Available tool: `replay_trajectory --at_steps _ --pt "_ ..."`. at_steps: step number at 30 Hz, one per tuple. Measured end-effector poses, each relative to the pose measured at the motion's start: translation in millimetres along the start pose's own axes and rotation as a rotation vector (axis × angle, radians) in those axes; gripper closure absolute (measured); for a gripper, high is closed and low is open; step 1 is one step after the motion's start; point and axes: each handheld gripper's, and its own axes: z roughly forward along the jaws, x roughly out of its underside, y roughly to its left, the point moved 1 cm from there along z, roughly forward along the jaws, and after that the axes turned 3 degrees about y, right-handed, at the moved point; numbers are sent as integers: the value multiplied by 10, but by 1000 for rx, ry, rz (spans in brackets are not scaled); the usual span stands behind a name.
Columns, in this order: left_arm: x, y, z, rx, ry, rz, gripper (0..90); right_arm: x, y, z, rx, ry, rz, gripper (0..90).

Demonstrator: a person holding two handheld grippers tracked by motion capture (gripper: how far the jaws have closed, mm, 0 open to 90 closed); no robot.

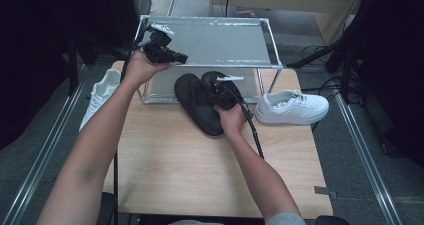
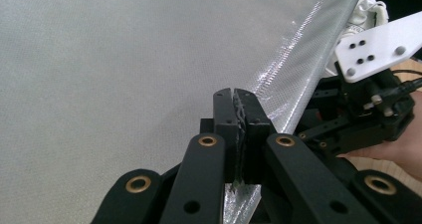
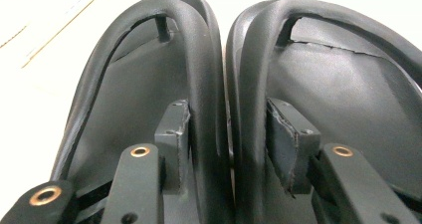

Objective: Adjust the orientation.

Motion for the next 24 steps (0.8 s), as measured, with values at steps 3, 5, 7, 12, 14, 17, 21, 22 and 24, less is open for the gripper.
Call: replay_trajectory --at_steps 3,5,7,12,14,17,21,22,24 --pt "0 3 -1 3 0 -7 896 26 -16 -59 -5 -2 -1 552" --pt "-2 2 2 -1 1 -7 896 62 -26 -109 -14 -9 -1 558" --pt "-5 1 5 -2 0 -9 895 106 -28 -173 -20 -25 -2 572" --pt "-11 0 2 -5 7 -11 896 211 -29 -325 -7 -19 -44 575" --pt "-10 3 0 -6 8 -12 896 244 -33 -403 -6 -19 -62 575" --pt "-11 2 3 -9 7 -14 895 281 -21 -512 6 -30 -93 577" --pt "-14 2 1 -7 12 -17 895 339 -23 -697 -14 -60 -112 639" --pt "-17 0 1 -7 14 -18 895 358 -28 -741 -28 -70 -111 647" --pt "-21 0 3 -8 15 -16 895 401 -27 -816 -50 -68 -109 686"
